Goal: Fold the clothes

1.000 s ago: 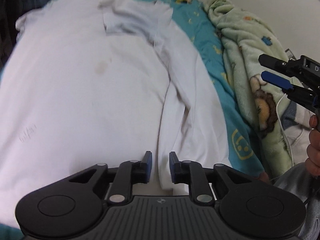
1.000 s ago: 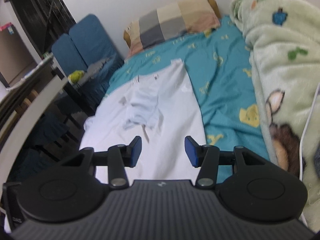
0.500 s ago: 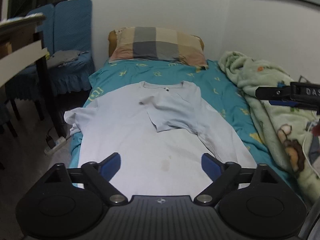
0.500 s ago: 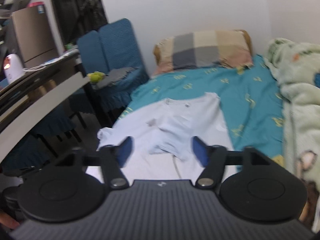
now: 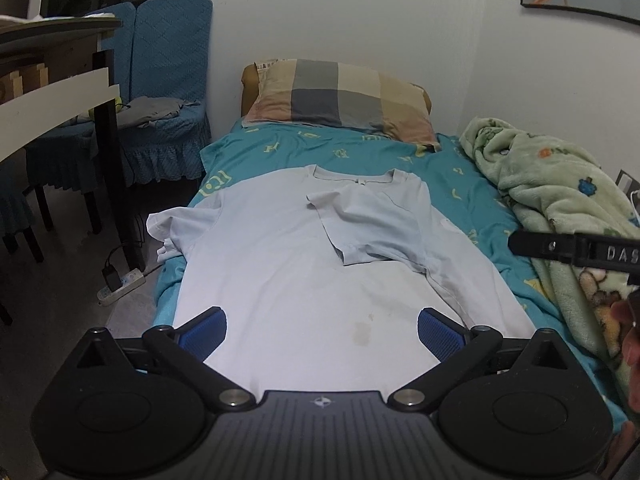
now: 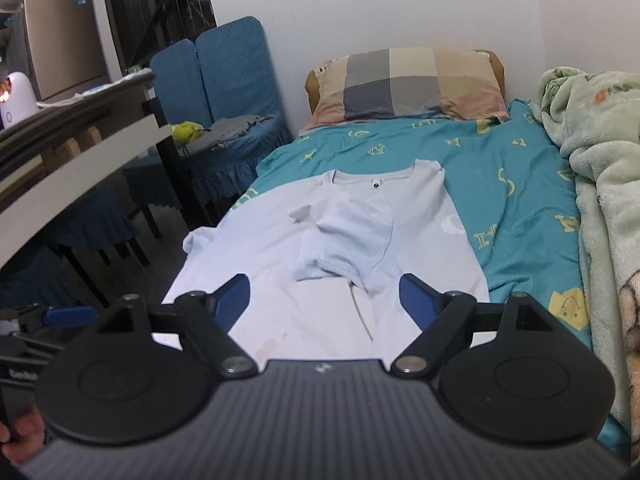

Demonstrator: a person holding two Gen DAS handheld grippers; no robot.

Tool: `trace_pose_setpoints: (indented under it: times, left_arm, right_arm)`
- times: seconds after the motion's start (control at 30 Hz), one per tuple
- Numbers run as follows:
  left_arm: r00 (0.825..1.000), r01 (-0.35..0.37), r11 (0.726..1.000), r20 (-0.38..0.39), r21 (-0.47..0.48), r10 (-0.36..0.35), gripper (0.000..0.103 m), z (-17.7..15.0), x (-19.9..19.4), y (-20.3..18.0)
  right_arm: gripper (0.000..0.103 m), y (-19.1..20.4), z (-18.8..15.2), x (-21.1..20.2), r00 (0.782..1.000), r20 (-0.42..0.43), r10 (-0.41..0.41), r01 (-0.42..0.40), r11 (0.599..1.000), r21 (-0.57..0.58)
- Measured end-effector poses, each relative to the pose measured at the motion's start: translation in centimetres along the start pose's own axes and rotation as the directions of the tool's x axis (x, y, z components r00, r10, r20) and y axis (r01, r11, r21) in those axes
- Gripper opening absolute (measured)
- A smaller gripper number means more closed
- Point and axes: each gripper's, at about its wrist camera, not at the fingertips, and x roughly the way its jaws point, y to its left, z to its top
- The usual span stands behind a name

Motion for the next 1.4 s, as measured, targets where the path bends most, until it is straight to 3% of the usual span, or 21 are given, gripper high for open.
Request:
trace_pose_setpoints:
  times: [0.23, 0.37, 0.47, 0.73, 0.83, 1.07, 1.13, 1.3, 1.33, 1.4]
  left_arm:
    - [0.995, -0.086, 0.976, -0.057, -0.198, 0.076, 0.103, 0.3, 1.4, 4.1]
    - [0.992, -0.107, 0.923, -0.103, -0.369, 0.074, 0.103, 1.2, 3.0, 7.9]
    - [0.988, -0.140, 0.853, -0.125, -0.502, 0.089, 0.102, 2.0, 4.7, 11.0]
    - [0.989, -0.128, 0.600, -0.143, -0.790, 0.024, 0.096, 2.0, 12.3, 20.2]
    - [0.991, -0.116, 0.537, -0.131, -0.835, 0.009, 0.091, 1.7, 15.3, 22.9]
    - [0.995, -0.083, 0.420, -0.095, -0.904, -0.007, 0.082, 1.8, 22.1, 27.3]
    - [0.997, -0.062, 0.395, -0.073, -0.917, -0.013, 0.076, 1.6, 23.9, 28.2]
    - [0.999, -0.010, 0.374, -0.028, -0.927, -0.043, 0.064, 0.9, 27.1, 29.6]
    - [0.998, 0.003, 0.373, -0.019, -0.928, -0.056, 0.064, 0.9, 27.5, 30.0]
    - [0.998, 0.003, 0.401, -0.023, -0.916, -0.058, 0.063, 1.3, 28.2, 30.7]
  right_arm:
    - [0.083, 0.8, -1.1, -0.1, 0.999, -0.032, -0.007, 0.007, 1.000, -0.003]
    - [0.083, 0.7, -1.4, -0.3, 0.998, -0.054, -0.028, 0.028, 1.000, 0.012]
    - [0.083, 0.2, -1.5, -0.6, 0.997, -0.070, -0.028, 0.032, 0.998, 0.058]
    - [0.083, -1.7, -1.8, 0.0, 0.994, -0.111, 0.019, 0.006, 0.975, 0.221]
    - [0.083, -2.3, -1.9, 0.8, 0.990, -0.130, 0.047, -0.010, 0.963, 0.270]
    - [0.083, -3.4, -2.5, 3.6, 0.977, -0.190, 0.093, -0.025, 0.943, 0.333]
    - [0.083, -3.8, -2.9, 4.5, 0.973, -0.215, 0.087, -0.009, 0.940, 0.341]
    - [0.083, -4.5, -3.8, 6.6, 0.960, -0.267, 0.086, 0.021, 0.926, 0.376]
    - [0.083, -4.5, -3.8, 6.9, 0.959, -0.271, 0.087, 0.023, 0.926, 0.377]
    - [0.083, -4.3, -3.9, 7.4, 0.956, -0.278, 0.090, 0.022, 0.927, 0.375]
